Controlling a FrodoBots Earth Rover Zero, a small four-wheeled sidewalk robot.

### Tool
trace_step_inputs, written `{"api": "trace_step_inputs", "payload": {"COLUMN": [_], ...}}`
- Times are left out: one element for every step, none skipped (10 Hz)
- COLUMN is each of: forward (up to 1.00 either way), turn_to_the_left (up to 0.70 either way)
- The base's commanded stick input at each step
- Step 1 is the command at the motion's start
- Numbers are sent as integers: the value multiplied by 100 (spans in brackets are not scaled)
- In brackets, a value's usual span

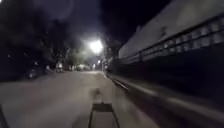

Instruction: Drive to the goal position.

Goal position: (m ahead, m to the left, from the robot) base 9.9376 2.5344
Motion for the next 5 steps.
{"api": "trace_step_inputs", "payload": {"forward": [70,70,70,70,70], "turn_to_the_left": [17,0,0,0,0]}}
